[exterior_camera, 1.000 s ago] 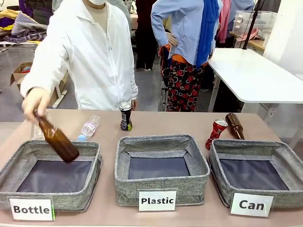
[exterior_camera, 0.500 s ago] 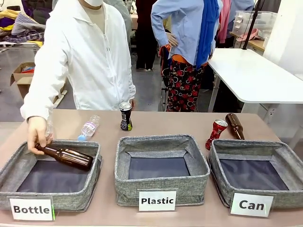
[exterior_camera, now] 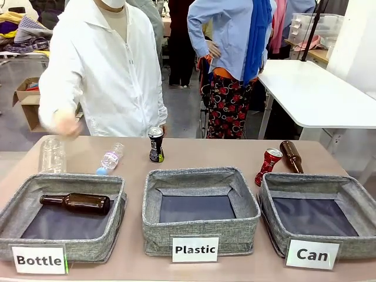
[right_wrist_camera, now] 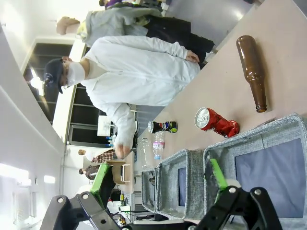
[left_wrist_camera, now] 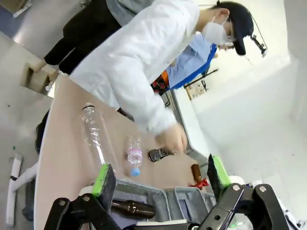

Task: Sort the can waste into the basket.
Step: Pick up the can waste from the table and place it in the right Fabric basket.

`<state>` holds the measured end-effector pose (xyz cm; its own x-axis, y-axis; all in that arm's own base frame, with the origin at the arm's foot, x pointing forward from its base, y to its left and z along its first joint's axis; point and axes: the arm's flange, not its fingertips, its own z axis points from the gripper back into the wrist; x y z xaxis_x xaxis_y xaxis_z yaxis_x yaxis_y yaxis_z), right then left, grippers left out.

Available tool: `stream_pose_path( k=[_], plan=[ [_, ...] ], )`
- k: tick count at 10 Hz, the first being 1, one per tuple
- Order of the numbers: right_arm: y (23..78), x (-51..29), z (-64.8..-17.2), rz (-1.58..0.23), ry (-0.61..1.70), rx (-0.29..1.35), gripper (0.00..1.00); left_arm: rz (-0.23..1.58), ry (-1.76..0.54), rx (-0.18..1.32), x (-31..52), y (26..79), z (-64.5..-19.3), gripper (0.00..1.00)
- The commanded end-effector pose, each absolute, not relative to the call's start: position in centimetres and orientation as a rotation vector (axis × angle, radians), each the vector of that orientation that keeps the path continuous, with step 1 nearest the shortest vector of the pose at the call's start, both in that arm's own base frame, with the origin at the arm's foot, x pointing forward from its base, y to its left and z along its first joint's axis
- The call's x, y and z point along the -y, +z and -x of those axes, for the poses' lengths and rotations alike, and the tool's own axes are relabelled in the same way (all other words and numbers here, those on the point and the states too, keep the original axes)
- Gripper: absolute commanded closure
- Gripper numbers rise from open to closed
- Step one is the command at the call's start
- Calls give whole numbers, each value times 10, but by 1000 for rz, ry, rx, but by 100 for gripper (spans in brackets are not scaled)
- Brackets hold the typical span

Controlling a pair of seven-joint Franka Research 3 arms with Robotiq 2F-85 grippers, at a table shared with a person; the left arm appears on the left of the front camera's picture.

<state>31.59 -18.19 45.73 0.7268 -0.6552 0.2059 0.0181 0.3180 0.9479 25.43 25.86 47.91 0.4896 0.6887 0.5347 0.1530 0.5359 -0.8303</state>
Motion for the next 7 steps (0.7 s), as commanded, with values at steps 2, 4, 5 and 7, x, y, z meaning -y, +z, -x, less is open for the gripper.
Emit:
stream_pose_path(
  k=[2,4,5,7],
  plan=[
    [456,182,-319,-1192,-472,675,0,856,211,949,-186,503,-295,0],
    [456,182,-319,-1192,-472,675,0,736,36,818,-126,514,-359,0],
    [456,182,-319,-1192,-472,675,0,680,-47,750,-88,515,-397,0],
    [456,182,-319,-1192,-472,675,0,588,-227,730,-20,496,-450,0]
  ],
)
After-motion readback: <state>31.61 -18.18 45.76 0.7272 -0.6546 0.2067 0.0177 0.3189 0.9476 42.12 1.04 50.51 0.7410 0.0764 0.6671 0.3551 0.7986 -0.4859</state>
